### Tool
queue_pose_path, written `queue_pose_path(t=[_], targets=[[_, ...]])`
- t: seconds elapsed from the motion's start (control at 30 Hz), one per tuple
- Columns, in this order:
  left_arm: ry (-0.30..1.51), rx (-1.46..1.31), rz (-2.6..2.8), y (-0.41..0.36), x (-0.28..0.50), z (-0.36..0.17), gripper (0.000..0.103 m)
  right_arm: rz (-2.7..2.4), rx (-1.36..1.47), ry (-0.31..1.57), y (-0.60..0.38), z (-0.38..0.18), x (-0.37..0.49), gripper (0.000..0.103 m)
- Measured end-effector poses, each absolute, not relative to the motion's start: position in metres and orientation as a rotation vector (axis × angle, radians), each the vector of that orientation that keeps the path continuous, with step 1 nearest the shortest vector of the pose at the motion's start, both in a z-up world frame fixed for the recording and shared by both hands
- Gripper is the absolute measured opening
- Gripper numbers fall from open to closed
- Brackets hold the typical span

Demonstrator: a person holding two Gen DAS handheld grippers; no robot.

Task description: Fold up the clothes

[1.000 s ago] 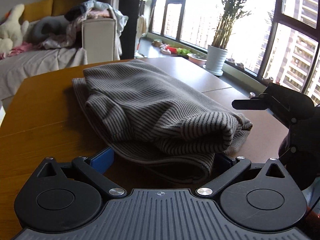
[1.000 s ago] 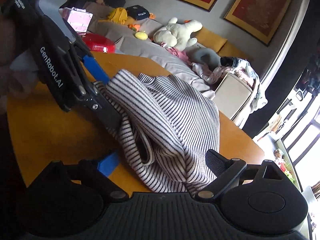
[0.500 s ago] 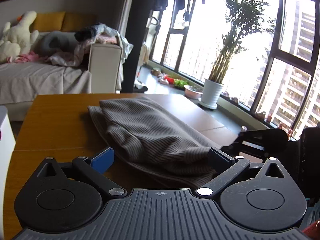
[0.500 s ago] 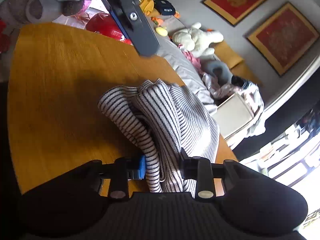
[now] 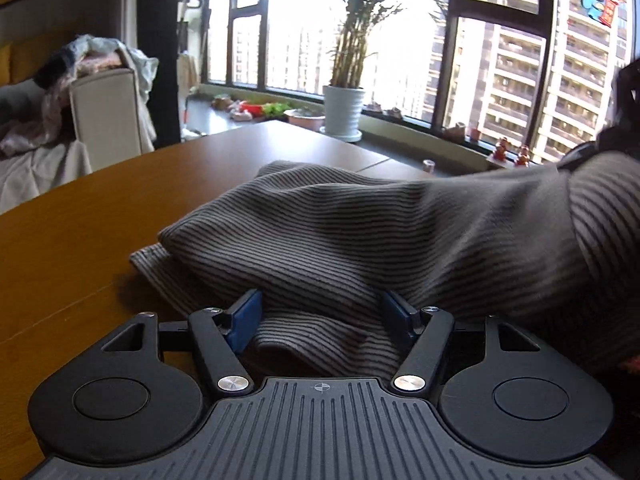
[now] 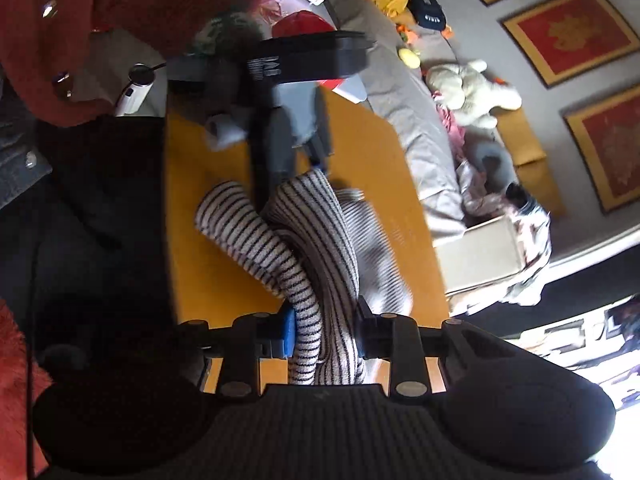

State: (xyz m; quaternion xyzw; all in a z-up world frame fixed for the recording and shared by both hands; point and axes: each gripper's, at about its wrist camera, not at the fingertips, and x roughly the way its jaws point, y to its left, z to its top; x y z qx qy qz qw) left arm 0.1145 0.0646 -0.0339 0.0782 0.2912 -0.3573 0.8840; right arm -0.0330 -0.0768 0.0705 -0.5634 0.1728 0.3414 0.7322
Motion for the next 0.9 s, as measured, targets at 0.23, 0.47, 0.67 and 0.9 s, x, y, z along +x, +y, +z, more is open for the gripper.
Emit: queue_pose_path(t=[0.23, 0.47, 0.67, 0.9], targets=[[0.653, 0.087, -0.787, 0.087, 0.129, -0.041, 0.072, 0.878, -1.163, 0.403, -0.037, 0.081, 0.081, 0.028], [0.715, -0.033, -0.659, 0.115, 0.143, -0.042, 0.079, 0.855, -0.873, 0.505, -0.037, 0.031, 0.165, 0.032], [0.711, -0.018, -0.646, 0.116, 0.147, -0.042, 0.082, 0.820, -0.664, 0.491, -0.064, 0.025, 0.170, 0.035], [0.723, 0.000, -0.602, 0.113, 0.150, -0.032, 0.083, 0.818, -0.573, 0.453, -0.079, 0.019, 0.190, 0.037]])
